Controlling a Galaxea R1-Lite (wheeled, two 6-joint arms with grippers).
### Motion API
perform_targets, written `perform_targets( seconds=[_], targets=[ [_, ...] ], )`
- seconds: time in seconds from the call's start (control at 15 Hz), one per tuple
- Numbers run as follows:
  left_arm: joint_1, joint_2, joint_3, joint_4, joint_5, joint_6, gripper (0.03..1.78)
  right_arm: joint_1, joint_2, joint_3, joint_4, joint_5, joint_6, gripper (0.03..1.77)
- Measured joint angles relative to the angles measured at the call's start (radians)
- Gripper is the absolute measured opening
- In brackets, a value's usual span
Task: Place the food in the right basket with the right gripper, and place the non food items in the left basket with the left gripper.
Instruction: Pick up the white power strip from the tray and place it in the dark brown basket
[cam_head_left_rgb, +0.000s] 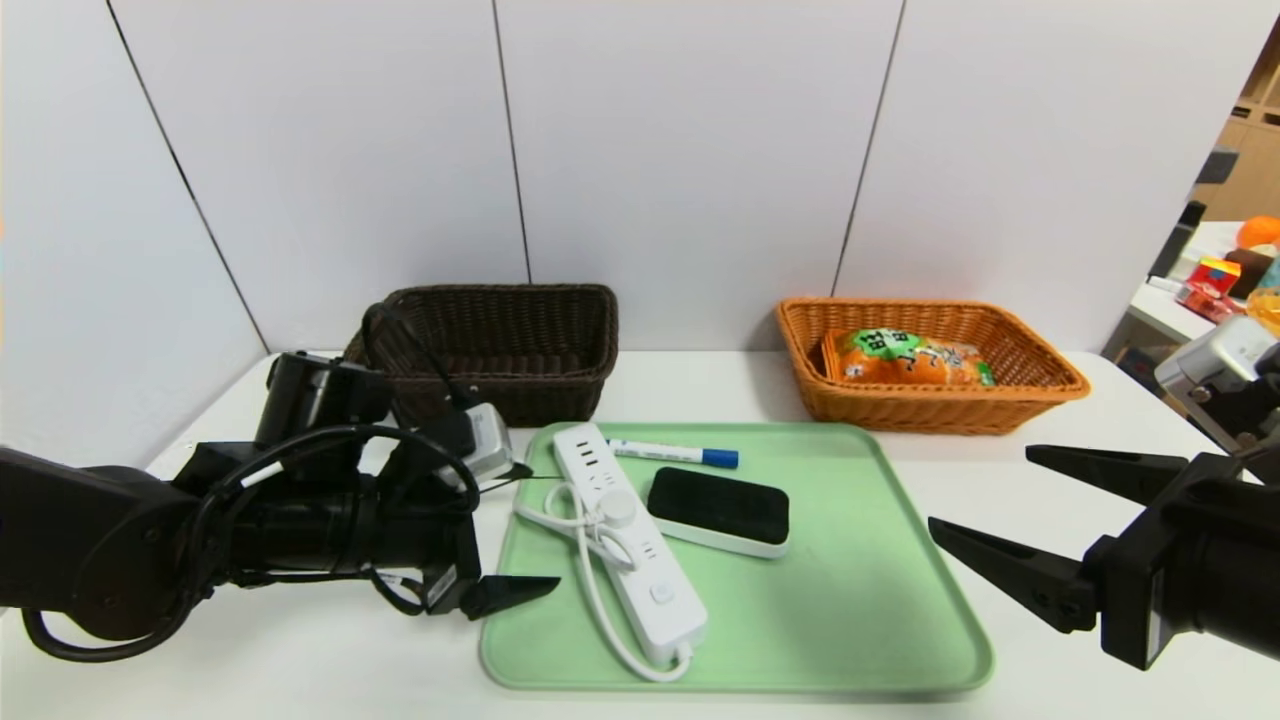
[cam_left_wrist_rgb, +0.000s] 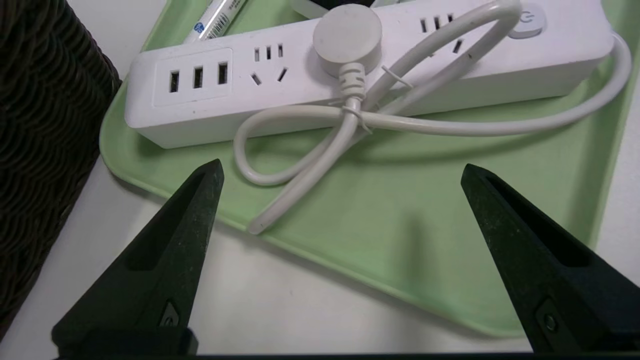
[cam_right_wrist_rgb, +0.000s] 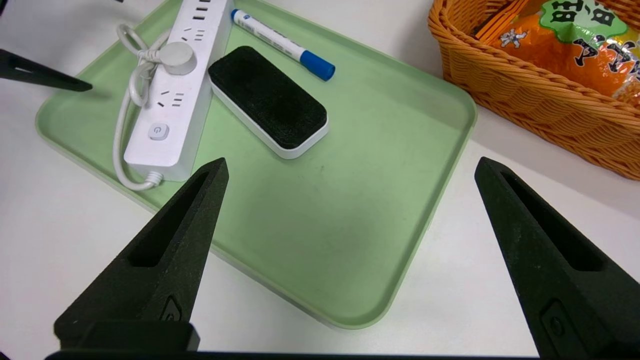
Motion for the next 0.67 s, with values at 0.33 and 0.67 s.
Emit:
perform_targets(
  seconds=[0.33,0.67],
  targets=[
    [-0.002,0.079,-0.031,-0.037,0.0,0.001,1.69,0.002,0.003,0.006,0.0,0.0,0.0,1.7],
    [-0.013,0.141,-0.048,-0.071,0.0,0.0,1.69,0.002,0.009,0.011,-0.001,0.0,-0.002,1.7]
  ],
)
